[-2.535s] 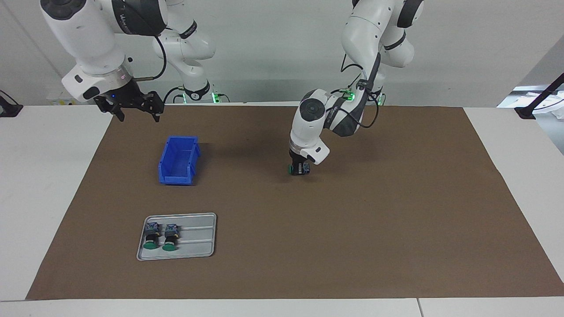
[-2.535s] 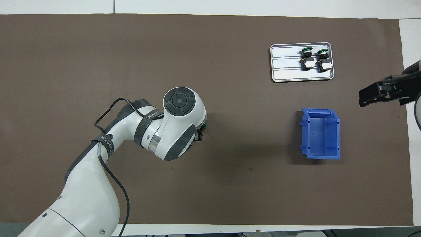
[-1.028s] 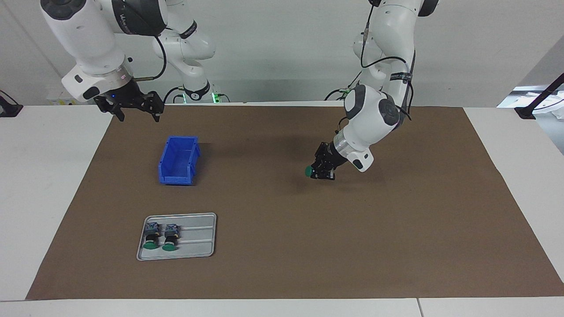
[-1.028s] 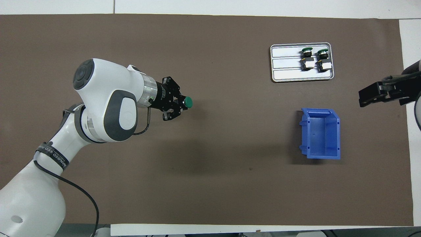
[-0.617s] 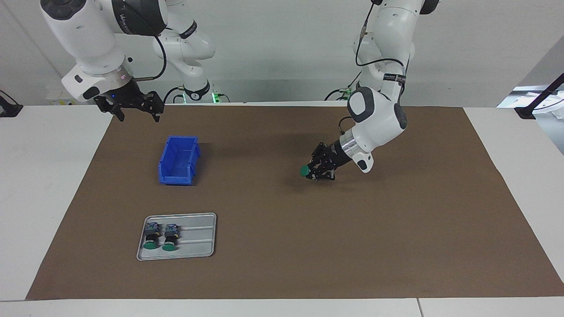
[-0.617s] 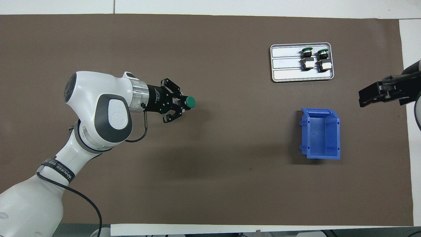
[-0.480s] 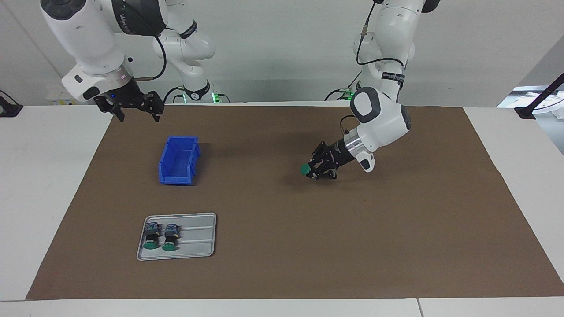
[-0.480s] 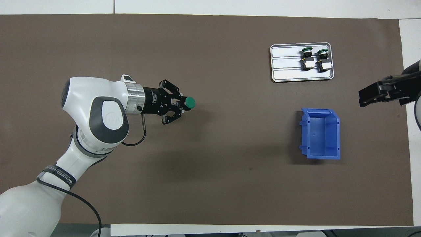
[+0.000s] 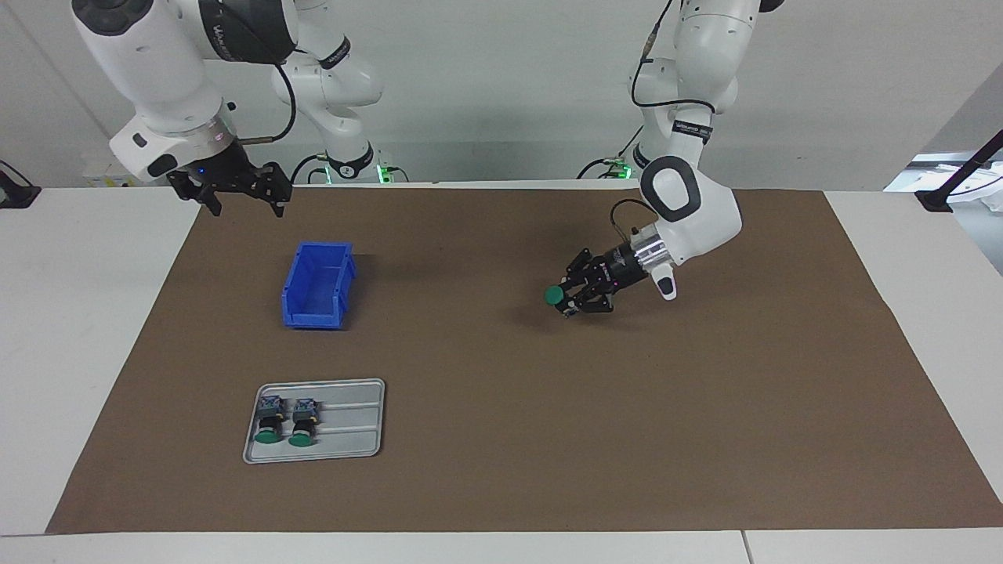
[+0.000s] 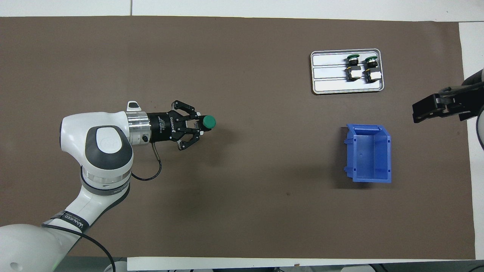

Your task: Place and press button with both arms

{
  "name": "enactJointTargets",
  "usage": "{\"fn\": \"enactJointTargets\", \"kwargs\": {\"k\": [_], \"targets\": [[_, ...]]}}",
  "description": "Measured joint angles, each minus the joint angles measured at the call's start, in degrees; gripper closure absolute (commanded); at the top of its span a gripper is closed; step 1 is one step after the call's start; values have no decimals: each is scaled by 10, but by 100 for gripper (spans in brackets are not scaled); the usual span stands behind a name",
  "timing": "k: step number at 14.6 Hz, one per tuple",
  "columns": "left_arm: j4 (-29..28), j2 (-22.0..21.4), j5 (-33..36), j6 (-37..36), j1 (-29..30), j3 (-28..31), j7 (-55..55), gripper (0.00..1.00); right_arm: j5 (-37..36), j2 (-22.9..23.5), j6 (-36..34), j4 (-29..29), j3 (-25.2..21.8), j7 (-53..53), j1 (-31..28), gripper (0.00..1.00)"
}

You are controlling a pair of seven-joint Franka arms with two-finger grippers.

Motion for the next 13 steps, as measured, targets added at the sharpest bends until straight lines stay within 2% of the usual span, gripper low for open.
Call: {"fn": "enactJointTargets", "kwargs": {"k": [4,8,13], "targets": [[-39,2,-90,-50,28,0,108,97,0,0,0,0,0,0,0,0],[-47,14,-183,-67,27,-4,179,98,0,0,0,0,0,0,0,0],[-49,47,-244,-86,17,-8,250,98,0,0,0,0,0,0,0,0]]}}
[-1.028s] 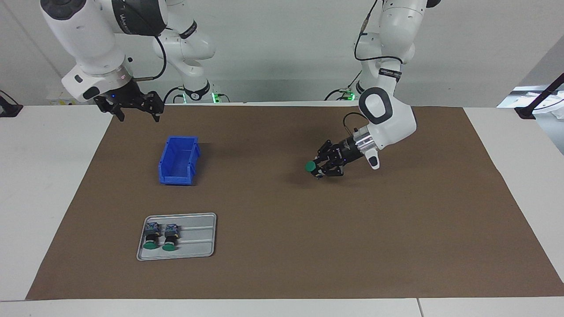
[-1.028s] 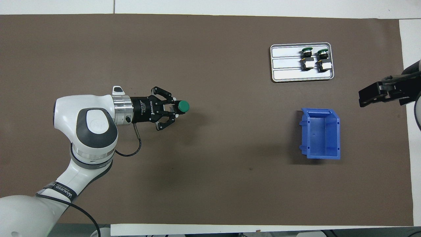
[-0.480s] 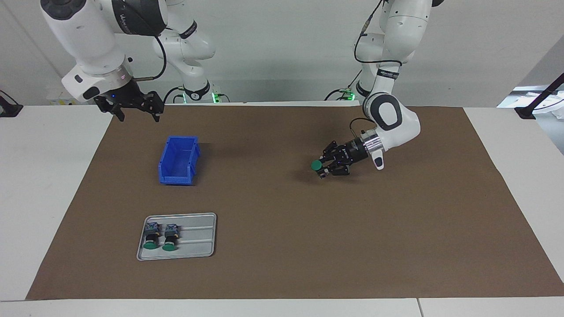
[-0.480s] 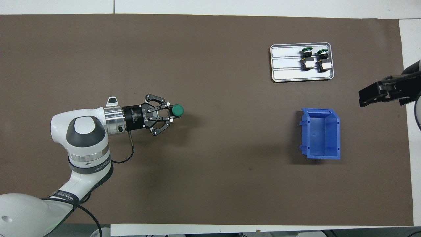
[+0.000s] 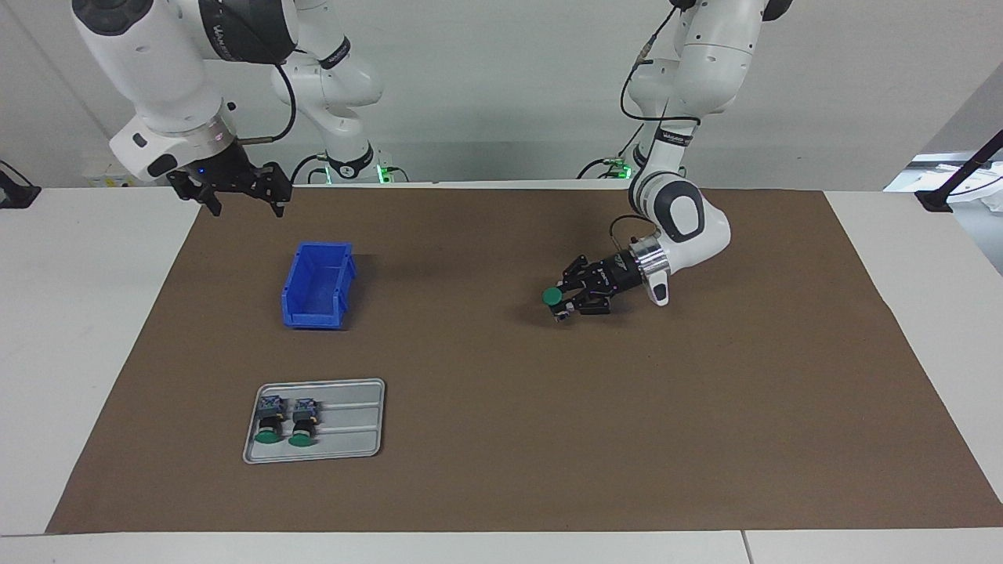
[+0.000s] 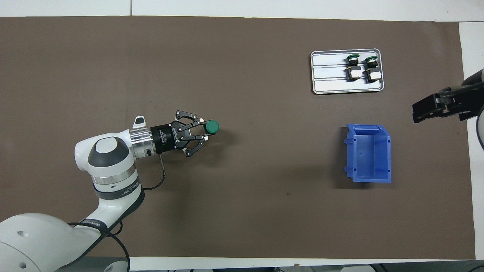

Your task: Place and press button with both arms

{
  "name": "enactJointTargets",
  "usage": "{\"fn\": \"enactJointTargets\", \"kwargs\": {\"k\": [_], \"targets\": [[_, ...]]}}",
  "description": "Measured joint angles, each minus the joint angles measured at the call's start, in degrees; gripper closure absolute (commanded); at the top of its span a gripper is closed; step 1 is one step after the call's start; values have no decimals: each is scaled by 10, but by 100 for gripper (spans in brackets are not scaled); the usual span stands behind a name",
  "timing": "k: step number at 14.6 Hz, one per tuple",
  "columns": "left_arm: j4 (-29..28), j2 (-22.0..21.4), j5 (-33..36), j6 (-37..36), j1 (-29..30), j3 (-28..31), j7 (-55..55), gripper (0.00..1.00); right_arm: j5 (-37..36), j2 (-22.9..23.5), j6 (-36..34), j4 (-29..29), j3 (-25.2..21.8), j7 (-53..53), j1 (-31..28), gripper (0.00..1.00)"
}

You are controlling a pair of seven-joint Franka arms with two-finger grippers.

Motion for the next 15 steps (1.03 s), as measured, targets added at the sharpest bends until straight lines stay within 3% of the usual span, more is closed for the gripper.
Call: {"fn": "enactJointTargets", "kwargs": {"k": [15], "targets": [[-13,27,-83,-37,-19,-1,62,99,0,0,0,0,0,0,0,0]]}}
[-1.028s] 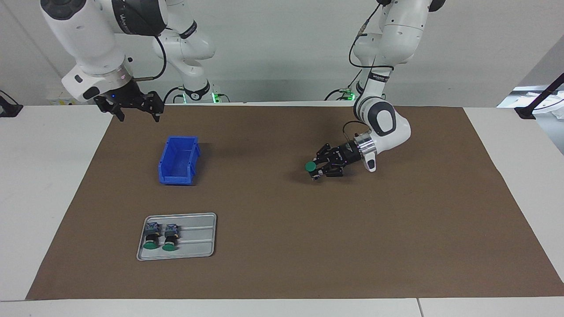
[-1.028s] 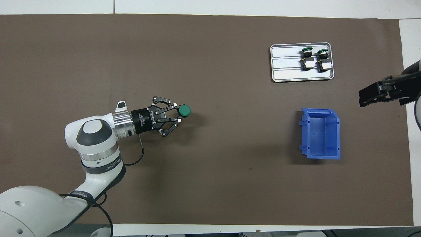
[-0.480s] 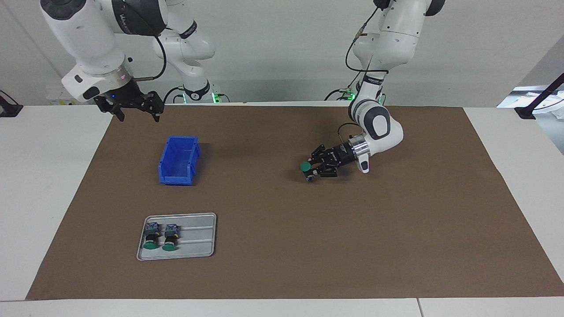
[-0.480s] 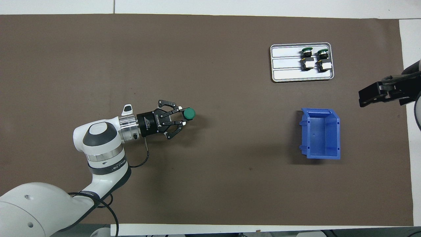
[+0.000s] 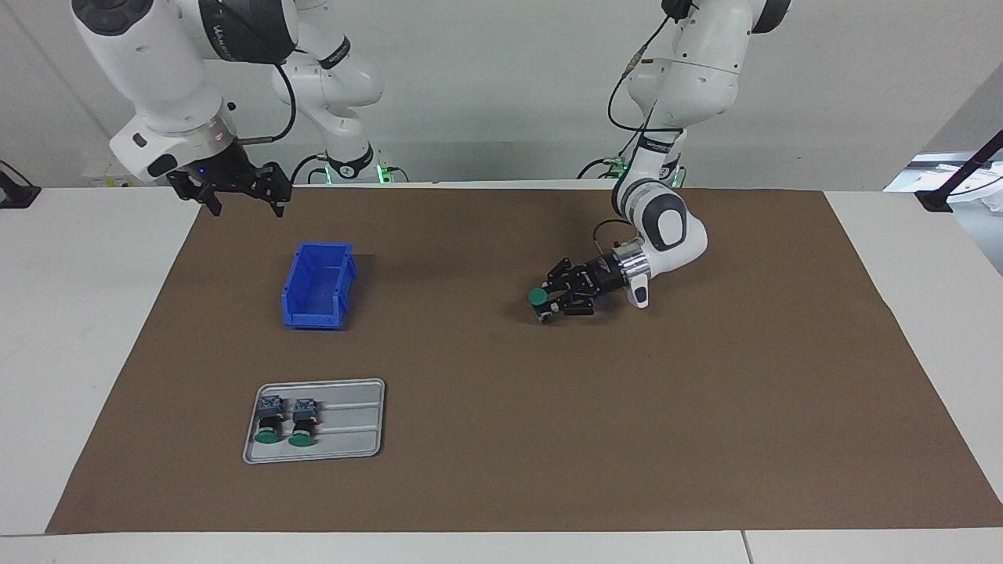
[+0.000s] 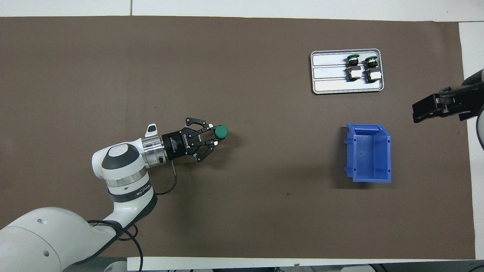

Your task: Place and press button with both arms

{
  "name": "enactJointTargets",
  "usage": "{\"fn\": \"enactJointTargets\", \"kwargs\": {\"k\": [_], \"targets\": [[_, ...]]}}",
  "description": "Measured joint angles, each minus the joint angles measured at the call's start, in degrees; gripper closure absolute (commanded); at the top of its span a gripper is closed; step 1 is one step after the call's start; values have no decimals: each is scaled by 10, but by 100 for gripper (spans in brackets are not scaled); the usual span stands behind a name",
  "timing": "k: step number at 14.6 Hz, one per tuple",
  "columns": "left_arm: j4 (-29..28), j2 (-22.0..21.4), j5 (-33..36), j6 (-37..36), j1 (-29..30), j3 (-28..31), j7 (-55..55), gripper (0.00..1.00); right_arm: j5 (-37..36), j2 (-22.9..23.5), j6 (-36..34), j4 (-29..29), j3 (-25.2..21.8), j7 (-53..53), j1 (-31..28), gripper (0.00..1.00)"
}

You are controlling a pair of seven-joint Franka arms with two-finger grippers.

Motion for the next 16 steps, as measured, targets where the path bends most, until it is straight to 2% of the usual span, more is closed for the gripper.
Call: {"fn": "enactJointTargets", "kwargs": {"k": [16], "targets": [[-6,3,-2,4,-19,0,8,93,0,0,0,0,0,0,0,0]]}}
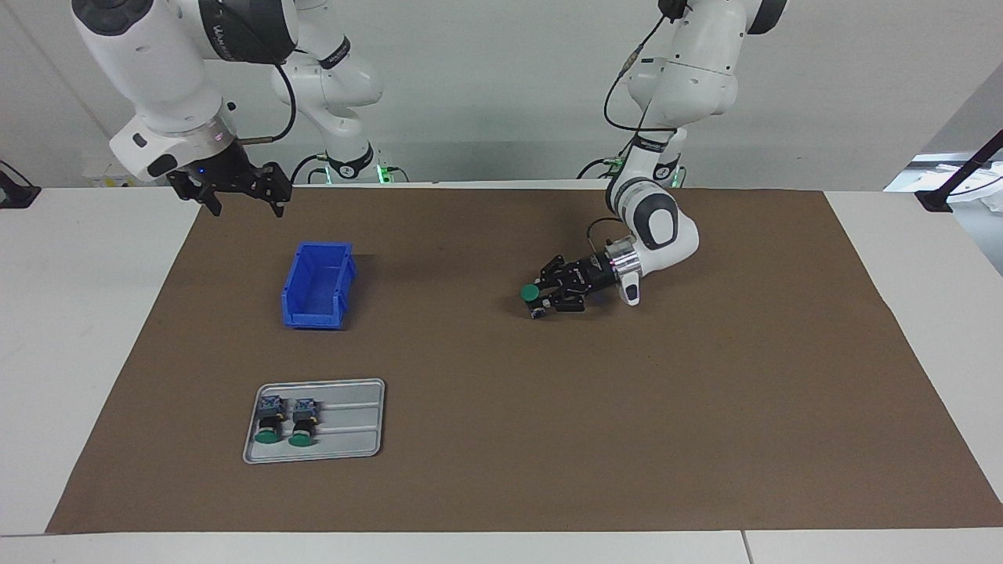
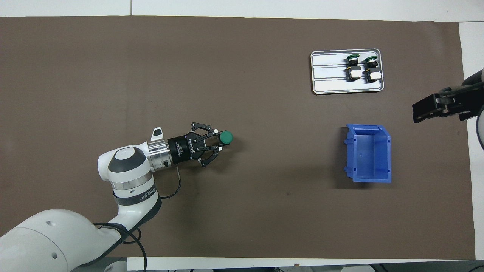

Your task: Place and press button with both arms

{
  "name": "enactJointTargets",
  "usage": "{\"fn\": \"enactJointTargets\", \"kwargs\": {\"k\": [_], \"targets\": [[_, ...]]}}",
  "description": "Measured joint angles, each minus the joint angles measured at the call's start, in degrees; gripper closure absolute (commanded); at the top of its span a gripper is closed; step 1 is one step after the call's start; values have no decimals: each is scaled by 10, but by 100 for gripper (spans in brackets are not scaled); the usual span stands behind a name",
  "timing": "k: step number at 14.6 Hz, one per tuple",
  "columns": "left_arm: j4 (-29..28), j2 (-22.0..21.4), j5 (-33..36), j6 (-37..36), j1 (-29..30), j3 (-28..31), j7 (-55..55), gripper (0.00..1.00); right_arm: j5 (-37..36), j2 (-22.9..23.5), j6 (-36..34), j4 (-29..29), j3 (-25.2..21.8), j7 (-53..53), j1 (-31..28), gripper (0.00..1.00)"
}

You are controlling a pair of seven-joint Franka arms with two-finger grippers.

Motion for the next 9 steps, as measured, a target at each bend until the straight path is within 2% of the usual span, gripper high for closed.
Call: {"fn": "enactJointTargets", "kwargs": {"k": [5,9], "targets": [[0,1,0,7,-5,0,4,84,0,0,0,0,0,0,0,0],[0,1,-1,9,-6,0,5,71,0,0,0,0,0,0,0,0]]}}
